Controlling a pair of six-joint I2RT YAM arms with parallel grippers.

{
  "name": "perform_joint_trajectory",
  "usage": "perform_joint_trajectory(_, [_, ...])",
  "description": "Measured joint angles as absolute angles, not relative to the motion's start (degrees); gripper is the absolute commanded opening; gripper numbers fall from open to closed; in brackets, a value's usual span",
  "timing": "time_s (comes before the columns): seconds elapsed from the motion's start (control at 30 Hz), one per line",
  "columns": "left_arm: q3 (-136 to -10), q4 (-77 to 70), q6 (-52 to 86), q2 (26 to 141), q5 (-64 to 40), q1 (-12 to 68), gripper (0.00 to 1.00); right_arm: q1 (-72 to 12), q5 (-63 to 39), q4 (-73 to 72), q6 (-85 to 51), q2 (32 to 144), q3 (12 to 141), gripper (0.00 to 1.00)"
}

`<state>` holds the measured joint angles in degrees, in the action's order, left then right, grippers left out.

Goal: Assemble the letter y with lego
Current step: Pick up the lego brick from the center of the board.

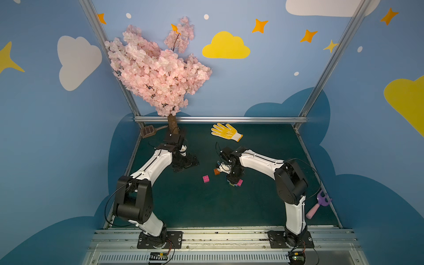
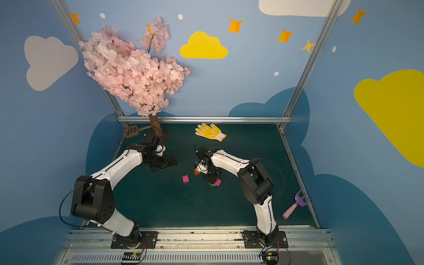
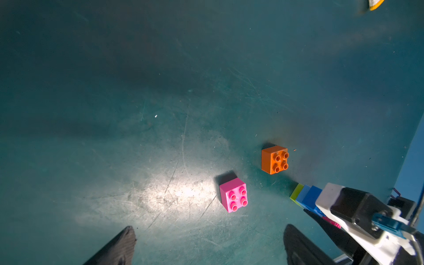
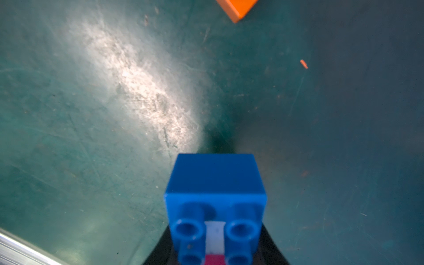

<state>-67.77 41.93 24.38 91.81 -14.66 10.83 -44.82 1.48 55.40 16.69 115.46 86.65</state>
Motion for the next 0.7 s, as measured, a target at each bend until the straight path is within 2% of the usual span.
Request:
perform_joint_trajectory(0.4, [-72.5,38.0,28.8,96.3,-14.9,21.3,0.98,-41.7,-0.4,56.6,16.9,113.0,86.7,0.0])
perform_joint_trajectory(0.7, [-77.6,36.8,30.7,105.7,-14.5,26.4,0.91,-34.5,-3.8,57.1,15.4,102.7,85.1,0.0])
